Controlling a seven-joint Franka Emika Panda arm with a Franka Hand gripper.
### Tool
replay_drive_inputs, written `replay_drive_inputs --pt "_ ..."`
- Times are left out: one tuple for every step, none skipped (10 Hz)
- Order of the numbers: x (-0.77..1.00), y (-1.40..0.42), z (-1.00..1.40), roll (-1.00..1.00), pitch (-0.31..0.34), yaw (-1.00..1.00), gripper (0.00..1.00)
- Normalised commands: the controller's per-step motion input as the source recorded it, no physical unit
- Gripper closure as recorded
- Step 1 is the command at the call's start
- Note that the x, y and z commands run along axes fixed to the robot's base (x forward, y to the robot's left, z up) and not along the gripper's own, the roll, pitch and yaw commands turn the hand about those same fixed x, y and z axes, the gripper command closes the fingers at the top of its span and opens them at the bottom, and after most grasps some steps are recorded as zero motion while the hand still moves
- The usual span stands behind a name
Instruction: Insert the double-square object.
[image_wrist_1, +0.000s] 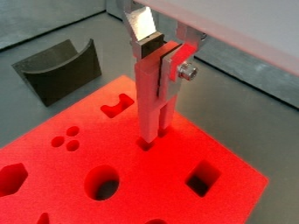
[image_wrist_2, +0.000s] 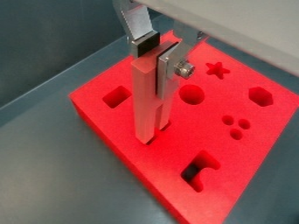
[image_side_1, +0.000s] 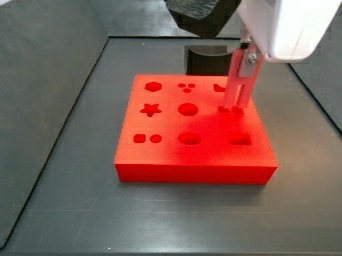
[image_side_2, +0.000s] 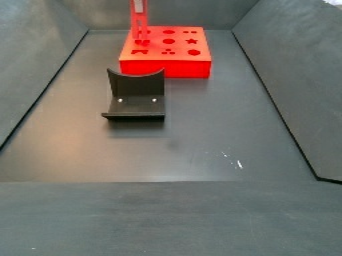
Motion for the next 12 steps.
replay_drive_inputs --pt "0.14 -0.03 -0.01 -0.16 0.010 -0.05 1.00" --pt "0.00 0.00 -0.13 -0.07 0.000 -0.04 1.00" --pt "-0.10 0.08 -0.08 -0.03 0.000 -0.05 1.00" --pt "-0.14 0.06 -0.06 -0.04 0.000 -0.04 1.00" --pt "-0.08 0.00 -0.08 -0.06 0.000 -0.02 1.00" --pt "-0.04 0.00 -0.08 -0.07 0.000 -0.03 1.00" --pt "0.00 0.00 -0.11 -0.06 0.000 -0.01 1.00" --pt "0.00 0.00 -0.13 -0.04 0.000 -0.01 1.00" --pt "0.00 0.00 -0.14 -0.05 0.000 -0.01 1.00" --pt "0.00 0.00 -0.18 -0.06 0.000 -0.01 1.00" --pt "0.16 0.00 -0.33 -0.03 0.000 -0.09 1.00" --pt "0.19 0.01 -0.59 -0.03 0.000 -0.11 1.00"
